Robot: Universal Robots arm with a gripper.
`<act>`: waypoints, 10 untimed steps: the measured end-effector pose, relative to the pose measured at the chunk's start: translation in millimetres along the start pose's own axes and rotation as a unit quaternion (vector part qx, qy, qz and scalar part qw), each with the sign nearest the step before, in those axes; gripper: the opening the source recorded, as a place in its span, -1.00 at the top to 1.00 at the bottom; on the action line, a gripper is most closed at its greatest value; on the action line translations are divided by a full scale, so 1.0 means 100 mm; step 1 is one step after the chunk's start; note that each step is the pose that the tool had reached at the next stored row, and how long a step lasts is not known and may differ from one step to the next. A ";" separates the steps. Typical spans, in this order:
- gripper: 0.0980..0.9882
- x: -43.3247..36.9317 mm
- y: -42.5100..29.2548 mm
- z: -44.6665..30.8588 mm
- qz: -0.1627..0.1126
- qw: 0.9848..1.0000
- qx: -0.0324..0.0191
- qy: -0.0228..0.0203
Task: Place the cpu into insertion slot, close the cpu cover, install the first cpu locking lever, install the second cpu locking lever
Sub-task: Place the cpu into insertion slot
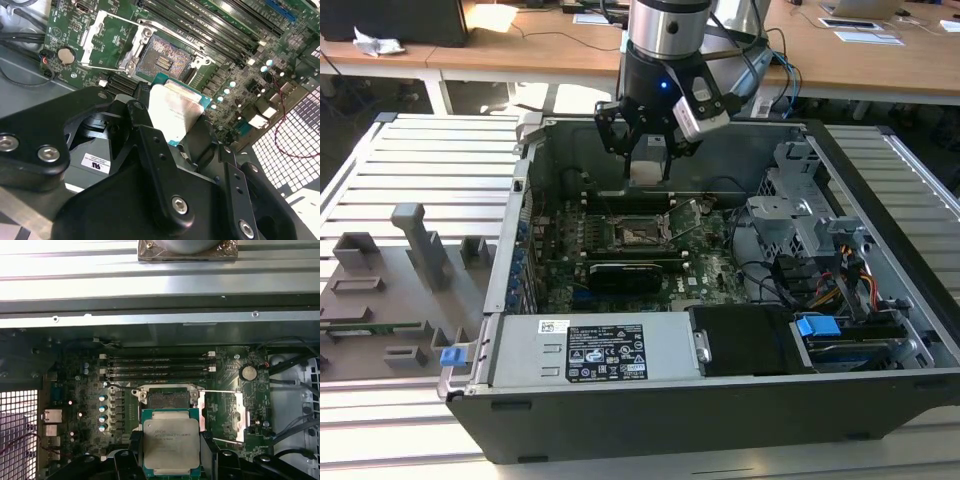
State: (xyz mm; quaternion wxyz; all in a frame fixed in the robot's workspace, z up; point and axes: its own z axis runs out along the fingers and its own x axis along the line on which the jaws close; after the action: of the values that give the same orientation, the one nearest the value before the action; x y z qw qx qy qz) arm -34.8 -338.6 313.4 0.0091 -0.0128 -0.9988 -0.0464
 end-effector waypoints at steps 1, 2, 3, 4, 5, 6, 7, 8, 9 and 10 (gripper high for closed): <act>0.00 0.000 -0.001 0.010 0.000 1.000 0.000 0.000; 0.00 0.000 -0.002 0.018 0.000 1.000 0.000 0.000; 0.00 0.000 -0.003 0.027 0.000 1.000 0.000 0.000; 0.00 -0.001 -0.004 0.039 0.000 1.000 0.000 0.000; 0.00 -0.001 -0.005 0.048 0.000 1.000 0.000 0.000; 0.00 -0.001 -0.006 0.059 0.000 1.000 0.000 0.000; 0.00 -0.001 -0.006 0.067 0.000 1.000 0.000 0.000; 0.00 -0.001 -0.007 0.074 0.000 1.000 0.000 0.000; 0.00 -0.001 -0.008 0.082 0.000 1.000 0.000 0.000; 0.00 -0.002 -0.008 0.089 0.000 1.000 0.000 0.000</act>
State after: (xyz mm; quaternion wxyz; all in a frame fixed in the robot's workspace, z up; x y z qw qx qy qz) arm -34.8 -338.6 304.4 0.0091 -0.0128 -0.9988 -0.0464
